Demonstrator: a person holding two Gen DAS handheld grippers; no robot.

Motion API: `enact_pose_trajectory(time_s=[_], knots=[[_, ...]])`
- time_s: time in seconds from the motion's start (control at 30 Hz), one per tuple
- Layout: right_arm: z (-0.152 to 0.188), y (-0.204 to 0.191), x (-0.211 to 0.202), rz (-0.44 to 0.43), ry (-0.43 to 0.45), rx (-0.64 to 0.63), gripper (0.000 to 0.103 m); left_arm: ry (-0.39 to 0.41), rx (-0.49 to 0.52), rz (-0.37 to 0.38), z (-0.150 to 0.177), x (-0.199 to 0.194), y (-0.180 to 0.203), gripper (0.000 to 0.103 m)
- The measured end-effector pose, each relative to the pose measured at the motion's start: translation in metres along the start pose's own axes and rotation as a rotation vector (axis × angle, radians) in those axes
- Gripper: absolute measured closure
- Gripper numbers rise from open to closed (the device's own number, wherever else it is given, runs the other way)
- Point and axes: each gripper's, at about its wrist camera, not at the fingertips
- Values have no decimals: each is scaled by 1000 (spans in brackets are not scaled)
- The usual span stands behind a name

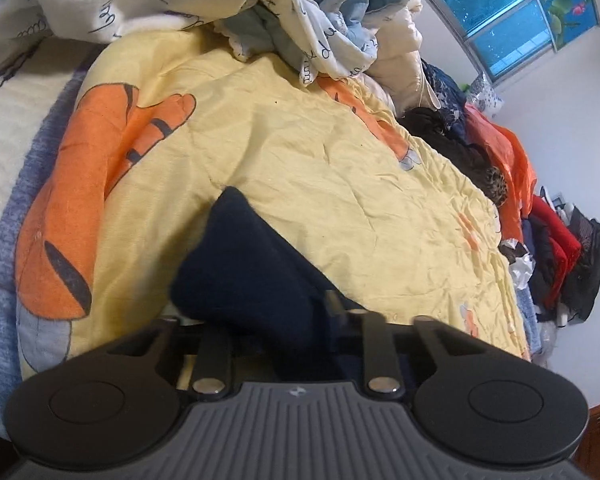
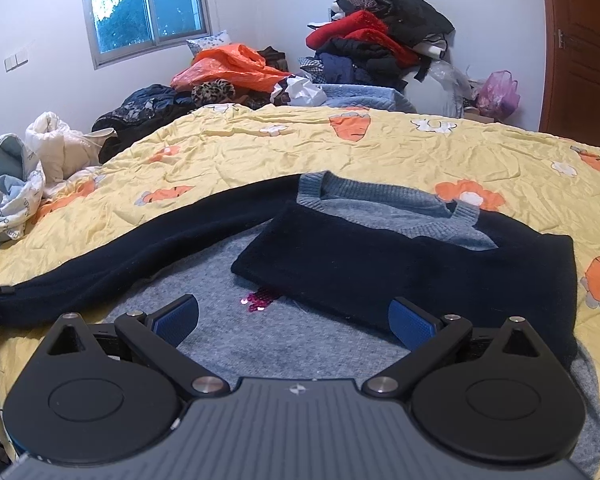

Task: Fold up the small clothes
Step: 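Grasp the cuff of the other navy sleeve with the left gripper, then fold the held sleeve across the body and open the left gripper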

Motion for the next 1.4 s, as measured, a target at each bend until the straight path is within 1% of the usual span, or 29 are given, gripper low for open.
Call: enact_pose_trajectory(time_s=[0.03,0.1,0.17,0.2,0.33,0.43,0.47,0.57,0.7,0.77,0.87,0.93,1.03,1.07,1.13,1.27,1.37,1.4], knots=[[-1,2,-1,1,4,0,1,1,24,-7,0,-1,2,86],[-3,4,-3,9,13,2,1,22,93,-19,-1,-4,13,86],[-5,8,-4,17,21,9,1,53,181,-23,-1,-9,31,86],[-6,11,-4,23,26,15,1,69,241,-16,-1,-12,42,86],[-9,22,-5,45,33,45,1,147,479,50,8,-28,97,86],[-10,31,-5,54,31,76,1,184,631,123,23,-37,138,86],[-10,33,-4,54,29,89,1,180,669,157,29,-37,153,86],[-12,43,-5,51,27,137,1,140,734,244,47,-35,182,86],[-16,58,-7,42,28,204,1,106,801,332,75,-33,213,86],[-19,65,-9,25,29,243,1,100,856,363,90,-32,228,86],[-26,78,-9,-41,25,322,1,76,927,407,116,-31,244,86],[-31,86,-5,-122,2,391,1,56,969,424,135,-28,252,86],[-39,96,15,-280,-90,511,1,36,1034,440,158,-26,258,86],[-40,98,25,-314,-121,561,1,31,1062,445,165,-26,258,86],[-40,101,46,-358,-191,630,1,22,1119,448,180,-26,259,86],[-32,99,85,-458,-298,721,1,-44,1195,474,196,-21,253,85],[-27,92,104,-478,-348,752,1,-67,1258,501,203,-22,246,84],[-26,89,107,-477,-350,746,1,-68,1283,510,205,-24,244,82]])
Point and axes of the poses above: each gripper's, at about its wrist camera, not at the fingertips, and x roughly the way its jaws point, y to its right, z to its underside, and after that the axes turned 14 degrees about x, right-handed
